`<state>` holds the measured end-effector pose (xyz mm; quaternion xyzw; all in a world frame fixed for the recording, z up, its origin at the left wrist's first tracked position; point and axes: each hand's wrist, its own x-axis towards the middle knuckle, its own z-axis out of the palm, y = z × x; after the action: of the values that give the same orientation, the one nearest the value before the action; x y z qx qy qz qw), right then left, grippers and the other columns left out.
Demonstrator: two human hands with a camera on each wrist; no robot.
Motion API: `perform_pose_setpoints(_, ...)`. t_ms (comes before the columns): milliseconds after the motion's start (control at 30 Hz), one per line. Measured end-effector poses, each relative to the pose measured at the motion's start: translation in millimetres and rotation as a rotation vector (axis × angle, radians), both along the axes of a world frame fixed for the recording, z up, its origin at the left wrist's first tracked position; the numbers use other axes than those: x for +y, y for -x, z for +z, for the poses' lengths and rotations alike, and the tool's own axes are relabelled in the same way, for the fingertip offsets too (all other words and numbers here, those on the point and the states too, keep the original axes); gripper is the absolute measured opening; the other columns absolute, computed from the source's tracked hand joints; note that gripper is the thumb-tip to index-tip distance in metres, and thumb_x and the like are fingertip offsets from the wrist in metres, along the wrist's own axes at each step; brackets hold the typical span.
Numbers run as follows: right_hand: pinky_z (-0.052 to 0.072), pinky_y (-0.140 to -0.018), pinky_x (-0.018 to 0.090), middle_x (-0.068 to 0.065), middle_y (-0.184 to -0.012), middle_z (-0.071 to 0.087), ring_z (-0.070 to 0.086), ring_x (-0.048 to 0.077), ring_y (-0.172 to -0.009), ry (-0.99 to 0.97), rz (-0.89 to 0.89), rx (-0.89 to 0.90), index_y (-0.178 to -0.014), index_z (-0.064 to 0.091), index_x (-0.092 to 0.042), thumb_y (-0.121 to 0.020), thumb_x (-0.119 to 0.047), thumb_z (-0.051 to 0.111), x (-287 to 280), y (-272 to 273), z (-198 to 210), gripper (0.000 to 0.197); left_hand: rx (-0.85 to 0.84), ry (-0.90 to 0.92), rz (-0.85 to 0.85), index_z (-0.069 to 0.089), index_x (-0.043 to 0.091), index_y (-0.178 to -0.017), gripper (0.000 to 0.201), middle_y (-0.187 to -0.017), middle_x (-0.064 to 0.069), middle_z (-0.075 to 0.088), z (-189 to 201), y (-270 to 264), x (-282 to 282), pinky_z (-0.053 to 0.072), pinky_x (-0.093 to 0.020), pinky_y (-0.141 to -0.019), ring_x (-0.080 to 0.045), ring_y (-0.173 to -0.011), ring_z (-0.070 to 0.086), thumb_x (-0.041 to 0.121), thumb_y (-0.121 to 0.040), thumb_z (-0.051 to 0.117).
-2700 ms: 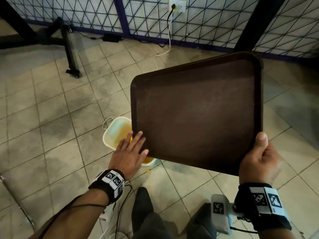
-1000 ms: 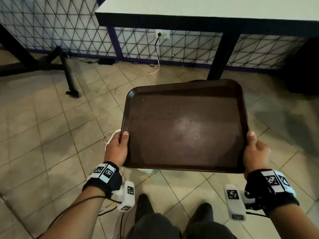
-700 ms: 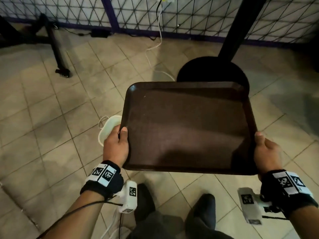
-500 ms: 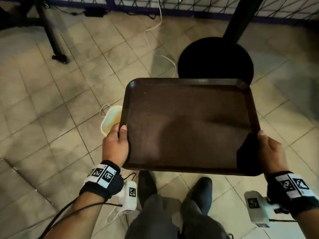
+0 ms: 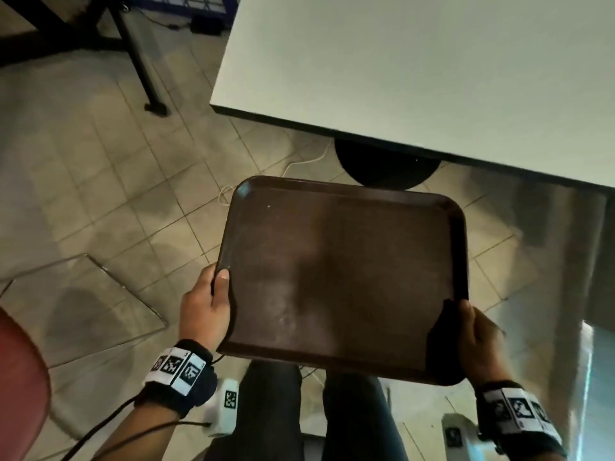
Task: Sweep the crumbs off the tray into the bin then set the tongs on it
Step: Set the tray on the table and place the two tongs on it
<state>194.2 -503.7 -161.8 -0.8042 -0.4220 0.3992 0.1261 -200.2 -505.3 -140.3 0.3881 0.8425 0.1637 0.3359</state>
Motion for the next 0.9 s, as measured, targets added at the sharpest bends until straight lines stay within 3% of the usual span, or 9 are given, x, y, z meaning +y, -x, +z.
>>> perform_pose_setpoints(200,0.034,-0.055,0.022,0.004,-0.068,0.059,0.055,0.015,-0.064,-0.014,-0.016,0.017,-0.074,0.058,-0.015,-0.103,-0.035,0.036,-12.5,-19.1,100.2,0.041,-0.017,-0.075,0.015,0.056,0.023,-0.117,0.027,-0.088,0.01,0.057,101.9,-25.0,-20.5,0.042,-0.034,-0.077,-0.017,-0.085,0.056,0.038,-0.103,0.038)
perform_pose_setpoints(300,0.031,-0.052,0.022,0.001,-0.065,0.056,0.053,0.012,-0.061,-0.105,-0.029,0.032,-0.072,0.057,-0.015,-0.103,-0.03,0.039,-1.9,-33.3,144.4,0.038,-0.036,-0.149,0.026,0.057,0.023,-0.121,0.032,-0.098,0.003,0.061,137.7,-41.9,-12.7,0.046,-0.039,-0.083,-0.022,-0.093,0.057,0.041,-0.103,0.037)
perform_pose_setpoints(367,0.034,-0.054,0.024,0.0,-0.065,0.058,0.054,0.016,-0.062,-0.18,-0.049,0.025,-0.072,0.057,-0.02,-0.102,-0.036,0.042,6.2,-46.9,159.9,0.037,-0.017,-0.208,0.017,0.057,0.023,-0.125,0.034,-0.102,0.001,0.061,154.3,-54.3,-1.6,0.046,-0.041,-0.085,-0.024,-0.096,0.057,0.041,-0.103,0.037)
perform_pose_setpoints(433,0.041,-0.061,0.03,0.002,-0.066,0.061,0.057,0.021,-0.066,-0.247,-0.086,-0.005,-0.072,0.059,-0.022,-0.097,-0.054,0.039,15.9,-61.2,168.1,0.045,-0.021,-0.277,0.009,0.055,0.026,-0.127,0.031,-0.103,0.003,0.06,168.7,-68.8,14.2,0.045,-0.039,-0.086,-0.022,-0.095,0.056,0.039,-0.103,0.039)
perform_pose_setpoints(500,0.046,-0.068,0.036,0.007,-0.07,0.064,0.06,0.029,-0.071,-0.298,-0.12,-0.039,-0.072,0.058,-0.019,-0.09,-0.061,0.03,29.4,-75.1,173.0,0.054,-0.029,-0.349,-0.01,0.054,0.026,-0.13,0.032,-0.105,0.005,0.059,178.9,-82.4,34.2,0.045,-0.04,-0.089,-0.02,-0.096,0.054,0.036,-0.103,0.04)
perform_pose_setpoints(633,0.042,-0.07,0.038,0.018,-0.085,0.067,0.062,0.038,-0.081,-0.392,-0.141,-0.117,-0.084,0.057,-0.018,-0.09,-0.053,0.028,66.8,-94.6,192.9,0.045,-0.004,-0.444,-0.056,0.057,0.021,-0.128,0.03,-0.108,-0.002,0.066,185.6,-102.7,81.9,0.045,-0.039,-0.089,-0.026,-0.1,0.06,0.032,-0.103,0.044)
perform_pose_setpoints(767,0.044,-0.078,0.043,0.023,-0.1,0.068,0.061,0.043,-0.094,-0.449,-0.168,-0.185,-0.106,0.061,-0.009,-0.1,-0.036,0.043,114.1,-111.5,204.6,0.032,-0.004,-0.481,-0.083,0.059,0.024,-0.124,0.028,-0.11,-0.007,0.069,183.9,-118.1,138.4,0.047,-0.04,-0.089,-0.031,-0.102,0.063,0.033,-0.102,0.045)
perform_pose_setpoints(900,0.043,-0.077,0.039,0.019,-0.104,0.069,0.062,0.04,-0.096,-0.489,-0.175,-0.24,-0.106,0.062,-0.007,-0.099,-0.028,0.048,166.4,-121.4,213.0,0.026,0.011,-0.518,-0.075,0.059,0.019,-0.127,0.029,-0.116,-0.012,0.069,182.8,-129.6,197.3,0.045,-0.04,-0.091,-0.035,-0.107,0.062,0.029,-0.102,0.048)
